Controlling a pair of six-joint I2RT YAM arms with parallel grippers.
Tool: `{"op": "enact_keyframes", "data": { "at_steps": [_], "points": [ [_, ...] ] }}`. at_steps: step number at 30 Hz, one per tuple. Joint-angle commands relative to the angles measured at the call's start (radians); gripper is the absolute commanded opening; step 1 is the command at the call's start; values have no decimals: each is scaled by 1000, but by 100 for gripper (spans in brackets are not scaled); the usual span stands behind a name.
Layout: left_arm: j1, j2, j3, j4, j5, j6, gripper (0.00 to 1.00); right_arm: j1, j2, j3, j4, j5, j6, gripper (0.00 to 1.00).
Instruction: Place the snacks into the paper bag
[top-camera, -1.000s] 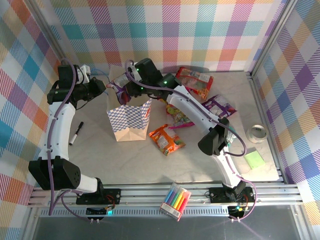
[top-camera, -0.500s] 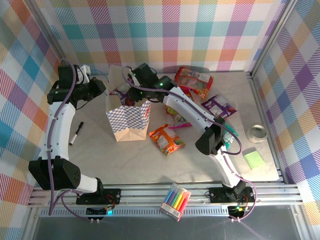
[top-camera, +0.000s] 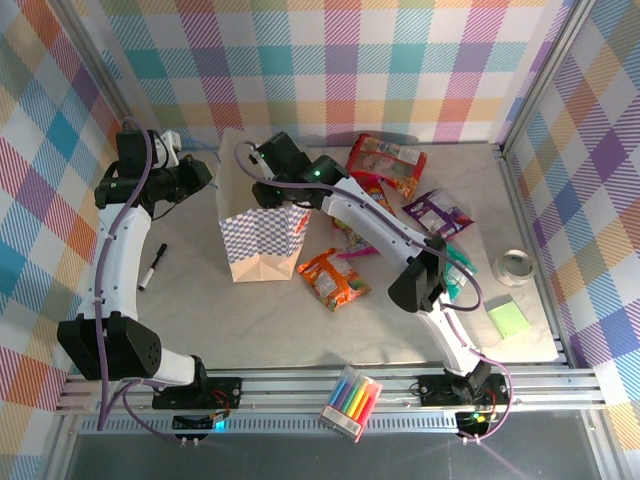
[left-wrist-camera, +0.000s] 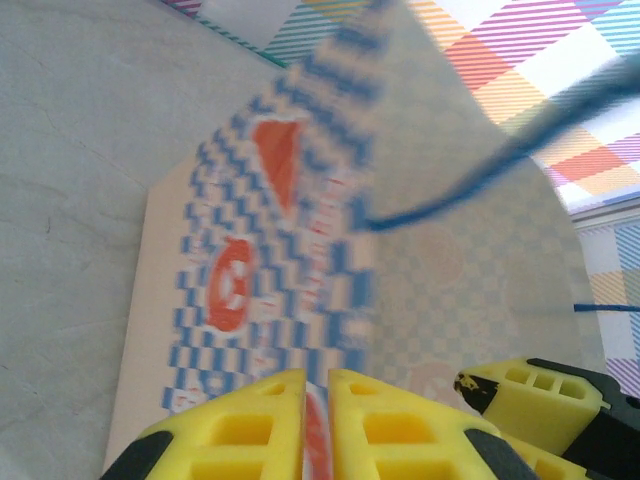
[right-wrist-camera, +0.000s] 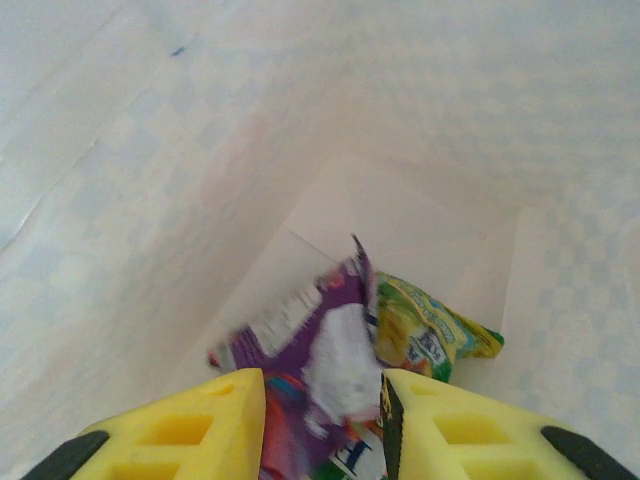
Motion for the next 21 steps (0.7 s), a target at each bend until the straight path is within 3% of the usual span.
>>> {"op": "enact_keyframes", "data": {
  "at_steps": [1, 16, 21],
  "points": [
    [14, 7, -12, 18, 28, -13, 15, 6, 18, 34, -23, 34, -21, 36],
    [14, 3, -13, 14, 35, -15, 16, 28, -45, 46, -3, 5, -31, 36],
    [14, 8, -6, -1, 41, -13, 24, 36, -86, 46, 9, -22, -26, 37]
  ]
}}
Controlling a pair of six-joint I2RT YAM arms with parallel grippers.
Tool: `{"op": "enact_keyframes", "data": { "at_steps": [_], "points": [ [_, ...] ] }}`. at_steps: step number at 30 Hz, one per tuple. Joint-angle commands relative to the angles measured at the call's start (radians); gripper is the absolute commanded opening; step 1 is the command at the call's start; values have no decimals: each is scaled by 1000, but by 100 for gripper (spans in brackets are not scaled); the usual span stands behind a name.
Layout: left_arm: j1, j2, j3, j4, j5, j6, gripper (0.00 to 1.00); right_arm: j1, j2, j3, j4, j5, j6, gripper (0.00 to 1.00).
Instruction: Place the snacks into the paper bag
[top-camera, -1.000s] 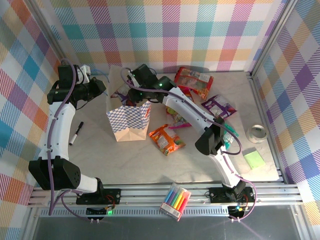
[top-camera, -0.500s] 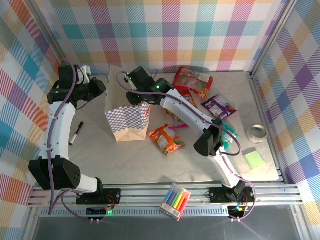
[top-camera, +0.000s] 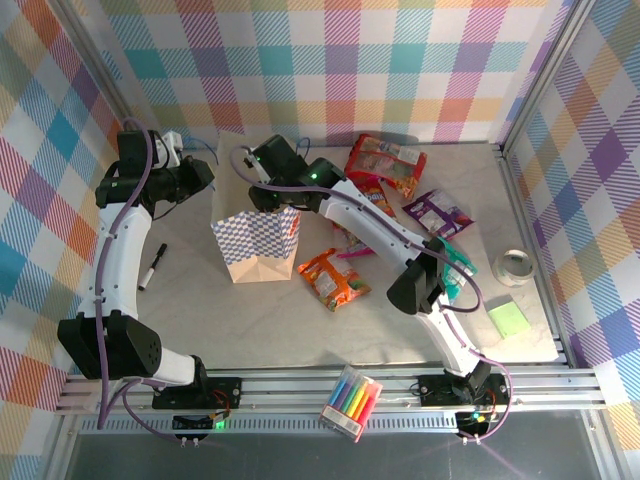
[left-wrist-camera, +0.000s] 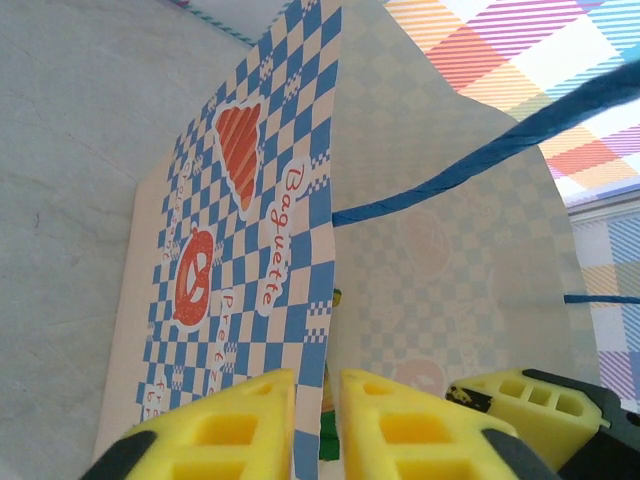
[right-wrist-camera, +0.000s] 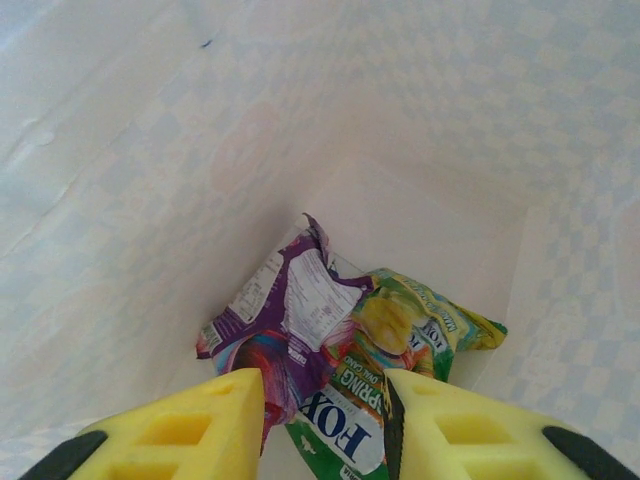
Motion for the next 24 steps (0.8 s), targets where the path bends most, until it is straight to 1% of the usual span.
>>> {"op": "enact_keyframes", "data": {
  "at_steps": [1, 3, 6, 17, 21, 24],
  "points": [
    [14, 3, -1, -7, 20, -10, 26, 11, -90, 39, 19, -27, -6, 37],
    [14, 7, 7, -30, -7, -6, 31, 15, -104, 39, 28, -36, -12, 38],
    [14, 11, 19, -61, -20, 11, 33, 21, -120, 39, 40, -38, -20, 39],
    [11, 10, 29, -88, 51, 23, 36, 37, -194, 36, 5, -22, -34, 40],
    [9, -8, 35, -85, 79, 21, 36, 46, -221, 25, -8, 6, -53, 40],
    [6, -16, 57, -105, 99, 50, 38, 54, -257, -26, 10, 50, -63, 39]
  ]
}}
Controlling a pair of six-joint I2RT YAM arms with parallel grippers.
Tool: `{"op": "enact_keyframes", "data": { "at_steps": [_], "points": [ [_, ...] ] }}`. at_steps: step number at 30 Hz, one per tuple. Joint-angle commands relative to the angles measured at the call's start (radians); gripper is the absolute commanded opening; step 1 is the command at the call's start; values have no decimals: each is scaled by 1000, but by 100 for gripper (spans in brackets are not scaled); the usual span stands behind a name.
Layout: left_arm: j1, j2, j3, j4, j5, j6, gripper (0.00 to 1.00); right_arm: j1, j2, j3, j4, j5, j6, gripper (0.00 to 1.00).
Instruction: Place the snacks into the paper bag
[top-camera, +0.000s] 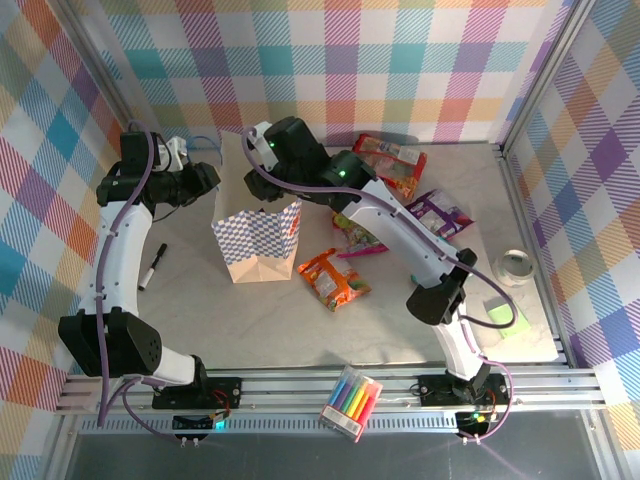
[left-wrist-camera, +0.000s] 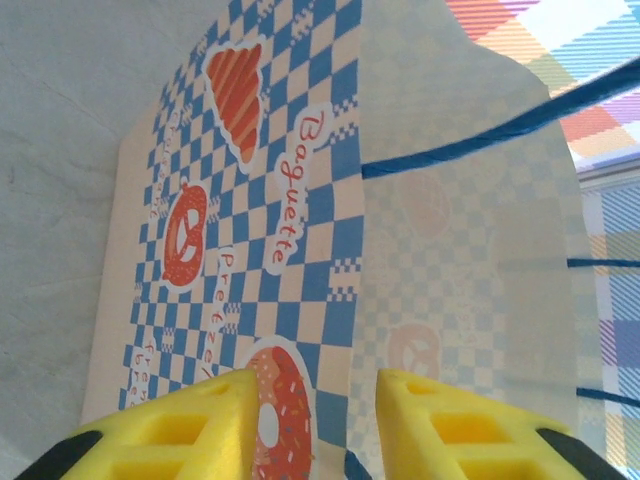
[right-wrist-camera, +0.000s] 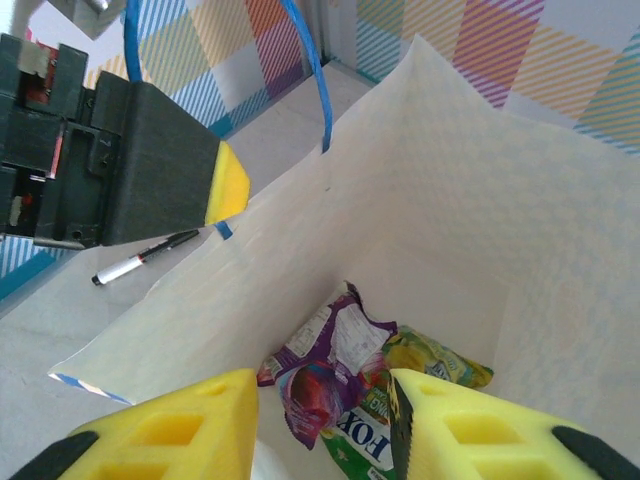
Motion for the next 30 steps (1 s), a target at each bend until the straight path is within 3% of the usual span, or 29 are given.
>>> {"op": "enact_keyframes", "data": {
  "at_steps": [1, 8, 15, 22, 30],
  "points": [
    [5, -28, 56, -52, 38, 42, 38, 14, -81, -52, 16, 54, -34, 39],
    [-6, 10, 104, -174, -67, 79, 38, 16, -180, -197, 48, 98, -31, 40],
    [-43, 39, 129, -193, -96, 92, 38, 17, -311, -374, 102, 113, -42, 42],
    [-111, 71, 174, -211, -143, 102, 37, 16, -433, -549, 147, 204, -47, 47],
    [-120, 57, 180, -205, -187, 91, 37, 10, -496, -676, 136, 256, -24, 49]
  ]
}}
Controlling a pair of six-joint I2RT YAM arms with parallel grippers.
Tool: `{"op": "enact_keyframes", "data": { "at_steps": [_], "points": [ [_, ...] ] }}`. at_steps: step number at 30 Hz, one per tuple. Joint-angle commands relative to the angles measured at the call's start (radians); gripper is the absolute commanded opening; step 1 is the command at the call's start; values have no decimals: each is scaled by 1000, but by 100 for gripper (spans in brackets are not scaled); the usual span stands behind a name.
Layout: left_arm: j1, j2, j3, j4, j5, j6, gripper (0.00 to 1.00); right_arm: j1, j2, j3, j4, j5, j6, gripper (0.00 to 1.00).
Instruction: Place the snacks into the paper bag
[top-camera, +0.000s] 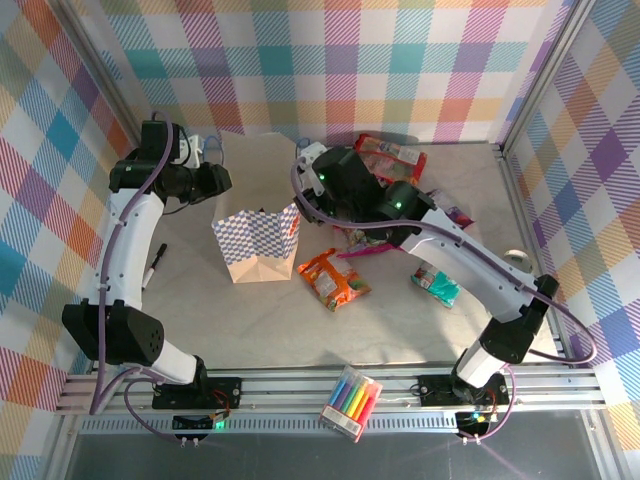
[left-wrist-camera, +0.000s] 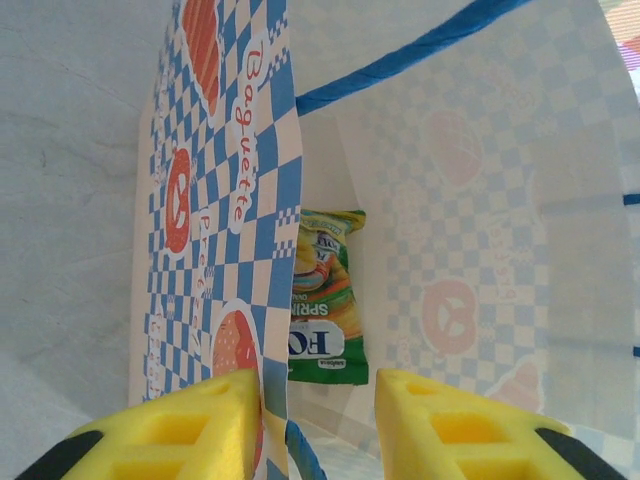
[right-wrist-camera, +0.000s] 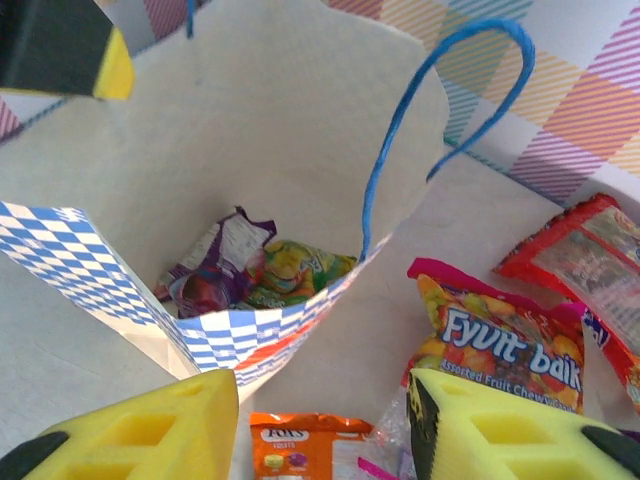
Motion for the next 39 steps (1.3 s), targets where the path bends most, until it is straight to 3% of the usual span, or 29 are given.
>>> {"op": "enact_keyframes", "data": {
  "at_steps": [1, 11, 16, 28, 39],
  "points": [
    [0, -11, 36, -29, -26, 3, 37, -1, -29, -39, 9, 43, 14, 49],
    [-15, 20, 28, -9, -75, -18, 32, -38, -107, -217, -41, 57, 155, 59],
    [-17, 28, 11, 26, -44, -30, 28, -60, -132, -297, -82, 21, 228, 65],
    [-17, 24, -17, 32, -80, -47, 13, -189, -199, -553, -61, -297, 380, 78],
    [-17, 14, -35, 39, -89, -53, 8, -277, -166, -700, 59, -465, 401, 86]
  ]
}}
